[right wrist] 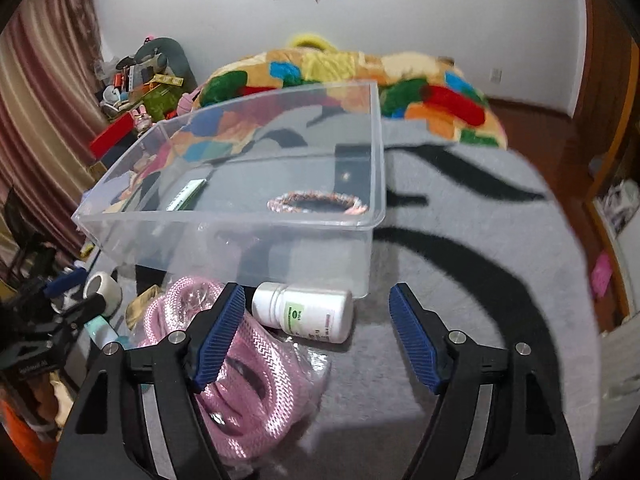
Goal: Organize objects
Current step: 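Grasp the white tape roll with the left tool while the right tool grasps the white pill bottle, then place the tape roll in the box with the left tool while the right tool places the pill bottle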
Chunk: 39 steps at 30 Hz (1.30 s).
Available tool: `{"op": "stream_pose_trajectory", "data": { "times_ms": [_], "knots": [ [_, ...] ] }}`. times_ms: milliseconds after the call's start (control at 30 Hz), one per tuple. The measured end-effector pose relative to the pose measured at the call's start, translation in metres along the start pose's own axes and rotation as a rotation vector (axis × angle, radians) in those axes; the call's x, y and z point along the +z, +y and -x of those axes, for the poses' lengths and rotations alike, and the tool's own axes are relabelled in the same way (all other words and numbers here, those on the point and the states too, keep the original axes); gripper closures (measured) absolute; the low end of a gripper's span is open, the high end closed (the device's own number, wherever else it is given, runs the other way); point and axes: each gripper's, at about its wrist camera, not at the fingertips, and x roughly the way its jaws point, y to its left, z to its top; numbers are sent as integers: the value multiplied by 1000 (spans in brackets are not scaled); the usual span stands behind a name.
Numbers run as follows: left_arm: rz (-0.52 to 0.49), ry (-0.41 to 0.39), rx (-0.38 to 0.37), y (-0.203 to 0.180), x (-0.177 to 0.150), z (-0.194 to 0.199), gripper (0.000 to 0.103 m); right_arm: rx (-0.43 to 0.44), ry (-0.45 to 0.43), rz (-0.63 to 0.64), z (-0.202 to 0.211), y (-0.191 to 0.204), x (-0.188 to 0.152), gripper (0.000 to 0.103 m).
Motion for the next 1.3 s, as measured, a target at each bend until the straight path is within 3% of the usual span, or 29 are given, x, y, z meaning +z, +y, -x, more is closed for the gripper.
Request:
{"op": "stream_pose_trajectory", "data": {
  "times_ms": [133, 200, 333, 600, 800, 1033, 1300],
  "knots": [
    [2, 9, -13, -3, -2, -7, 45, 31, 11, -37, -8, -5, 0, 32],
    [1, 7, -13, -5, -2, -8, 51, 30, 9, -20, -8, -4, 0, 43],
    [-16, -2, -12, -9, -3, -7, 64, 2, 11, 11, -6, -4, -2, 51],
    [-15, -54, -7, -9, 0, 12, 65, 2, -11, 36, 14, -10, -11, 51],
    [-21, -113, -20, -12, 12, 35, 65, 16, -81, 64, 47, -3, -10, 51],
    [-39, -210, -28, -20, 36, 62, 65, 41, -175, 125, 81, 22, 7, 51],
    [-35, -241, -75, -29, 68, 61, 65, 58, -232, 195, 84, 55, 36, 51]
  ]
}}
